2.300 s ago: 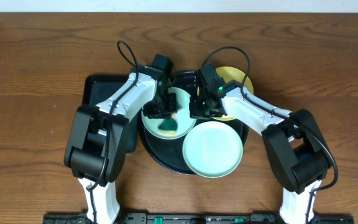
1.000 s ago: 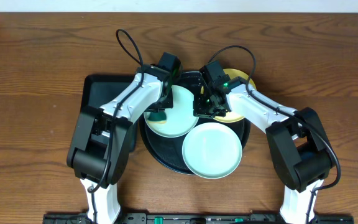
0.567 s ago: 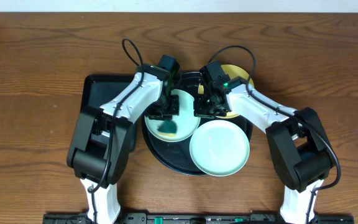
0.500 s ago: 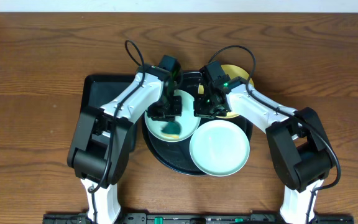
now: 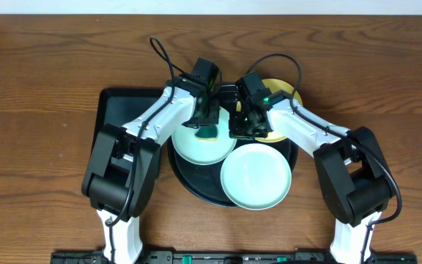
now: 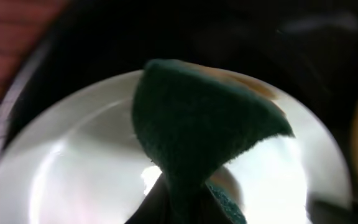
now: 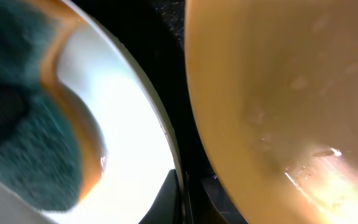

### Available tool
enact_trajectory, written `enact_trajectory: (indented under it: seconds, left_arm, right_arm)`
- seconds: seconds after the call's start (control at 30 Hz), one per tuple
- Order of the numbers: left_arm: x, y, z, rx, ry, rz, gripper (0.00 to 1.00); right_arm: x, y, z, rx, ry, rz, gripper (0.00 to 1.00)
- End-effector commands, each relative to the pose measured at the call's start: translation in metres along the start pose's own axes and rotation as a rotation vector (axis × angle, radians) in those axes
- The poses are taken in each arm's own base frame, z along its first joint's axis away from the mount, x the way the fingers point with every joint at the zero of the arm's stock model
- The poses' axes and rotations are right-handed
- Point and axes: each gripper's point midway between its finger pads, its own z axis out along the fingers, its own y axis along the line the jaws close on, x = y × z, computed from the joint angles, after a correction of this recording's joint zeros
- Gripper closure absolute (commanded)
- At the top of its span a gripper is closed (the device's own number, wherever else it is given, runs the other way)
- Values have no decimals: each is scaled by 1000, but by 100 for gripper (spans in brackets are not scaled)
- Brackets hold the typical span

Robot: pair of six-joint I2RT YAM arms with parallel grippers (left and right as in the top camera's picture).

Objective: Clean dirty plates on tray and stack at the side
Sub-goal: 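Scrub the mint-green plate with the sponge while right gripper holds it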

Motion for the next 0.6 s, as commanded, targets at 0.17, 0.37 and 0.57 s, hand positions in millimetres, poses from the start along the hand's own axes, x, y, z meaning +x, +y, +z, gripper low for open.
enact_trajectory:
  seconds: [0.17, 0.37, 0.57]
  left_arm:
    - [29, 55, -5, -288, 97, -59, 93]
    - [64, 31, -7, -121, 279, 72, 93]
    - [69, -24, -10, 211, 315, 145, 92]
  right_arm:
    - [-3, -21, 4, 71, -7, 15, 99]
    - [-4, -21, 4, 69, -9, 14, 99]
    - [-4, -21, 4, 70, -9, 14, 99]
